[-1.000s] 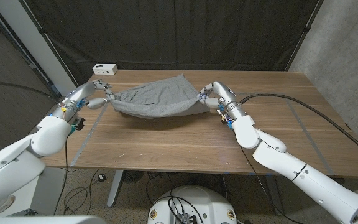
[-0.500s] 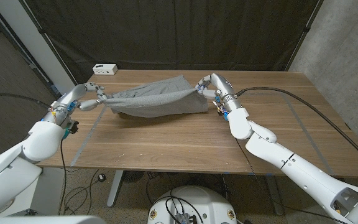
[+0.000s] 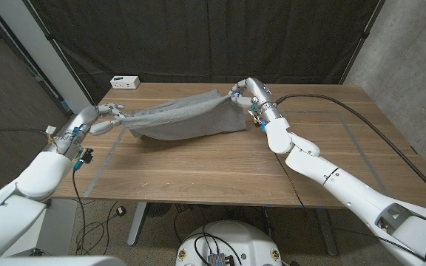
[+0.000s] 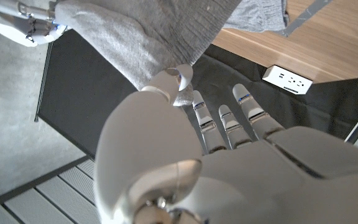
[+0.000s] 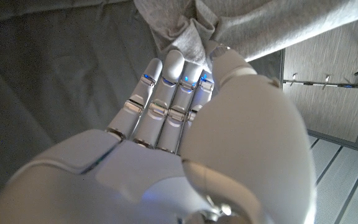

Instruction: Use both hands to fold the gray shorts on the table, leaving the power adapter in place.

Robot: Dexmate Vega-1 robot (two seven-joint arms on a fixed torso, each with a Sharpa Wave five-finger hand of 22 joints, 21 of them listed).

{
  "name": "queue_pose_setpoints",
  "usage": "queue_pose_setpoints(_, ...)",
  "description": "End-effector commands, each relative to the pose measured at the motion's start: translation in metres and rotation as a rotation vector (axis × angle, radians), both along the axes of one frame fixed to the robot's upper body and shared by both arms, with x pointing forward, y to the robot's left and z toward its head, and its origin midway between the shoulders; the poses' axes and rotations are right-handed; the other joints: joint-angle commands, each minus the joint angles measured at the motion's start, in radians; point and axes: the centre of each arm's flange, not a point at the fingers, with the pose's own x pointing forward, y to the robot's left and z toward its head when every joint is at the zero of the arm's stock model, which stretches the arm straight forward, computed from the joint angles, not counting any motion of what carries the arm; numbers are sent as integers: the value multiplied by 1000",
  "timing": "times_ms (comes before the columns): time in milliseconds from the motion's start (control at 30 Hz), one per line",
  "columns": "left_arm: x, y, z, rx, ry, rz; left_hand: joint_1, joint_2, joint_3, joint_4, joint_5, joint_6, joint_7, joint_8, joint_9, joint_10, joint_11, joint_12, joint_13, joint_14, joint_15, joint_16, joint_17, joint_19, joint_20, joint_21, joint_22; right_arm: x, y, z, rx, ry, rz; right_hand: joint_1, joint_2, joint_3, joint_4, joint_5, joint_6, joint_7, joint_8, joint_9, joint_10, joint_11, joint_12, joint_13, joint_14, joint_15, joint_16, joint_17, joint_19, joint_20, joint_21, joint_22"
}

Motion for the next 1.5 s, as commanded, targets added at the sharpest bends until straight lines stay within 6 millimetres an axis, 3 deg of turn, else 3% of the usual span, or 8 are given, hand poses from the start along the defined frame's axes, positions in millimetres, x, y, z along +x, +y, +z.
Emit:
queue_pose_setpoints(33, 13, 7, -18, -181, -19, -128, -16, 3, 16, 3, 18, 196, 208, 5, 137, -14, 1, -3, 7, -17, -22, -5, 5, -13, 0, 12, 6, 14, 14, 25, 0, -51, 36, -12, -2, 16, -2, -3, -8, 2, 7, 10, -2, -5, -4, 2, 0, -48, -4, 5, -3, -3, 10, 2)
queue_pose_setpoints(367, 18, 18, -26, -308, -61, -55, -26, 3, 30, 4, 38, 162, 210, -9, 130, -43, 19, -10, 12, -40, -5, -8, 7, -21, 2, 24, 11, 31, 33, 43, -17, -18, 122, -23, -5, 36, -4, -6, -12, -2, 12, 21, -5, -12, -5, 11, 0, -53, -14, 12, -6, -6, 20, 2)
queue_pose_setpoints(800, 23, 24, -25, -390, -85, 41, -33, 4, 40, 5, 49, 140, 206, -9, 139, -58, 22, -12, 15, -54, 0, -8, 9, -26, -1, 34, 15, 62, 44, 77, 15, 8, 144, -35, -5, 60, -5, -15, -26, -5, 16, 37, -10, -14, -14, 13, -3, -52, -29, 17, -11, -7, 33, 2)
queue_pose_setpoints(1133, 22, 22, -27, -488, -67, 114, -45, 5, 48, 8, 52, 108, 202, -35, 111, -74, 29, -13, 19, -66, 16, -7, 11, -27, -6, 49, 19, 76, 62, 102, -23, 1, 125, -29, 20, 40, -6, -44, -42, -7, 11, 39, -20, -19, -27, 6, -21, -58, -19, 6, -21, -8, 45, 2)
queue_pose_setpoints(1500, 23, 17, -19, -550, -32, 201, -55, 4, 52, 11, 46, 100, 198, -50, 86, -79, 40, -10, 22, -69, 27, -5, 12, -18, -8, 66, 22, 98, 73, 114, -57, 79, 108, -18, 40, 16, -9, -77, -54, -14, 2, 30, -31, -27, -43, -5, -37, -61, -8, -11, -26, -8, 57, 0)
